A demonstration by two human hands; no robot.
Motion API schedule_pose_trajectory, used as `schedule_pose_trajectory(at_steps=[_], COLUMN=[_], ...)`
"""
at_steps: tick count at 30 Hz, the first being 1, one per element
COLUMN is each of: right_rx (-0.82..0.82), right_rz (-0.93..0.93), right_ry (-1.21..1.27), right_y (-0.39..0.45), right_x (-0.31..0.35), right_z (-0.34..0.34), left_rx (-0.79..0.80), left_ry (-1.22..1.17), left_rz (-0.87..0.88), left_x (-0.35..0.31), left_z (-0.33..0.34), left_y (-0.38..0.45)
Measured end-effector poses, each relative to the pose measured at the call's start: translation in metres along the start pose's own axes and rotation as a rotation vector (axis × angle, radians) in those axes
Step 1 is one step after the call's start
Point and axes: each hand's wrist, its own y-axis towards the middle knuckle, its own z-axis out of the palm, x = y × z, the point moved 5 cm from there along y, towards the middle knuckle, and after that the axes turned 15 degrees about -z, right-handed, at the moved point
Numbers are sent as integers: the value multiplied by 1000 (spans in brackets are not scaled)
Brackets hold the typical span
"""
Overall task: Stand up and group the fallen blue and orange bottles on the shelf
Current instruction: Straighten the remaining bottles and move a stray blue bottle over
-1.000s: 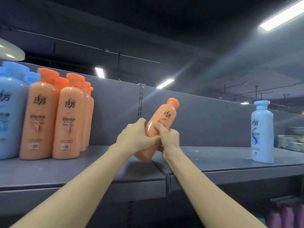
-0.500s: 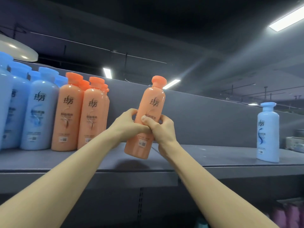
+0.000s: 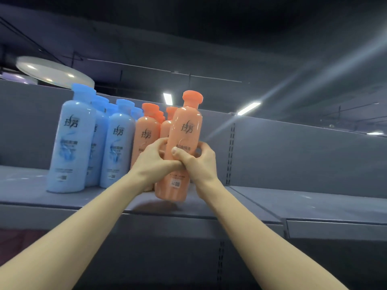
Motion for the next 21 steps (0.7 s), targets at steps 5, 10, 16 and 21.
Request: schedule_pose_trajectory(at_steps=[5, 10, 16, 21], right_rx=[16, 30, 47, 32], right_rz=[-8, -11, -51, -59], right_ry=[21, 37, 36, 11], right_y=[-1, -2, -1, -1], right_x=[-3, -3, 3, 2], right_z=[34, 56, 74, 90], left_rx=[-31, -46, -30, -31], left_ry=[26, 9, -14, -15], left_rz=[-13, -2, 41, 81], left_x=[15, 26, 33, 35], left_z=[-28, -45, -62, -72], left_y=[2, 5, 7, 8])
